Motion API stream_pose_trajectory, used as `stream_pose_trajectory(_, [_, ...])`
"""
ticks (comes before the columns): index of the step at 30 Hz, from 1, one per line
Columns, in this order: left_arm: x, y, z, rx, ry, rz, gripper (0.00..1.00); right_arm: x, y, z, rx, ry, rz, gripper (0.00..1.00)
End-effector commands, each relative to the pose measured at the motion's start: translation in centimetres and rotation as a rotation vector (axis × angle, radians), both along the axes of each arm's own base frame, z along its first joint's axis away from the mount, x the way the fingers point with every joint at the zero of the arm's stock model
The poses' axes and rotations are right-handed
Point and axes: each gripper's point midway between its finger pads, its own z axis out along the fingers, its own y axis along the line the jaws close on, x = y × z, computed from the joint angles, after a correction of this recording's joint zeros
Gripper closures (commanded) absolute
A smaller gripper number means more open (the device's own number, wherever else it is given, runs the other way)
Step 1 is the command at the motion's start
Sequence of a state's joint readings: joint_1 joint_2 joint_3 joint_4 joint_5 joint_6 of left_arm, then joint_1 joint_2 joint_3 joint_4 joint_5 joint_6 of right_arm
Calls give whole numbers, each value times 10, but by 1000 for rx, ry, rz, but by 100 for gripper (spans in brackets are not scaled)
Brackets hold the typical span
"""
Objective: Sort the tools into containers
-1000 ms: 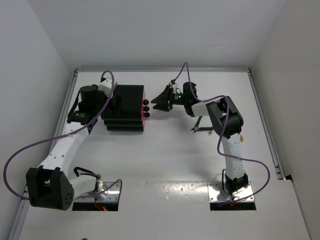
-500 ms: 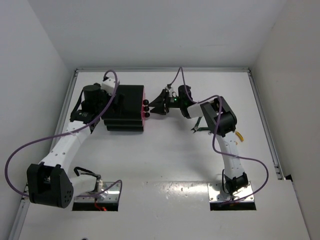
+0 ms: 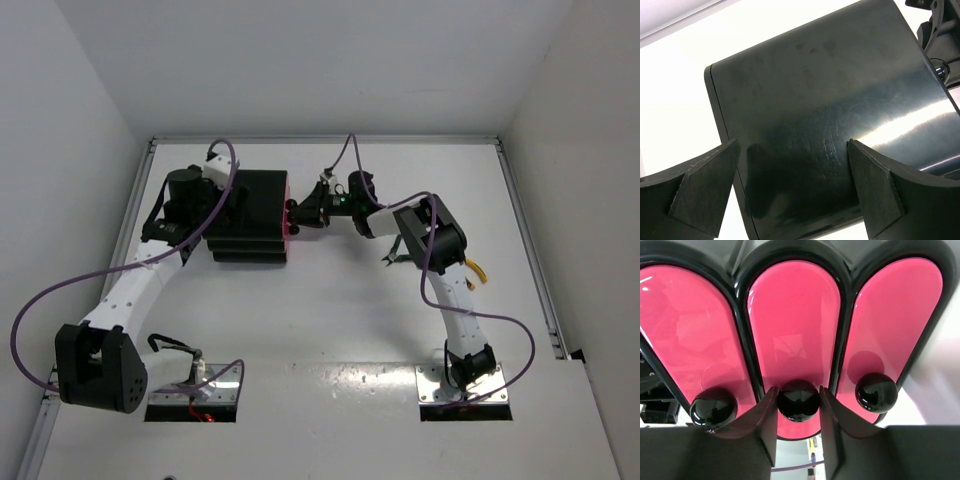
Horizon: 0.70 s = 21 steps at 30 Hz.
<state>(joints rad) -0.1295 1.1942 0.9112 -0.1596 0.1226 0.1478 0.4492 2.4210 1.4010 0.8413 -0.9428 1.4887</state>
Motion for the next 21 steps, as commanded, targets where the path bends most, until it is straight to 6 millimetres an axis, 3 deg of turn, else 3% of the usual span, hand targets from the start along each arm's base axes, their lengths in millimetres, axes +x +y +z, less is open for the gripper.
stream_pose_trajectory(1, [-8, 1, -21, 20, 80, 5, 5, 7, -1, 11, 25, -67, -26, 78])
stream_pose_trajectory(4, [-9, 1, -25, 12, 91, 10, 5, 7, -13, 21, 25, -96, -33, 90])
stream_pose_trajectory(10, [-8, 6, -29, 28, 98, 37, 5, 14, -45, 28, 13, -107, -69, 92])
stream_pose_trajectory(11, [-8, 6, -29, 20, 100, 42, 5, 15, -49, 37, 19, -132, -68, 92])
stream_pose_trajectory(21, [-8, 8, -39, 29, 127, 50, 5, 10, -105, 24, -35, -111, -122, 93])
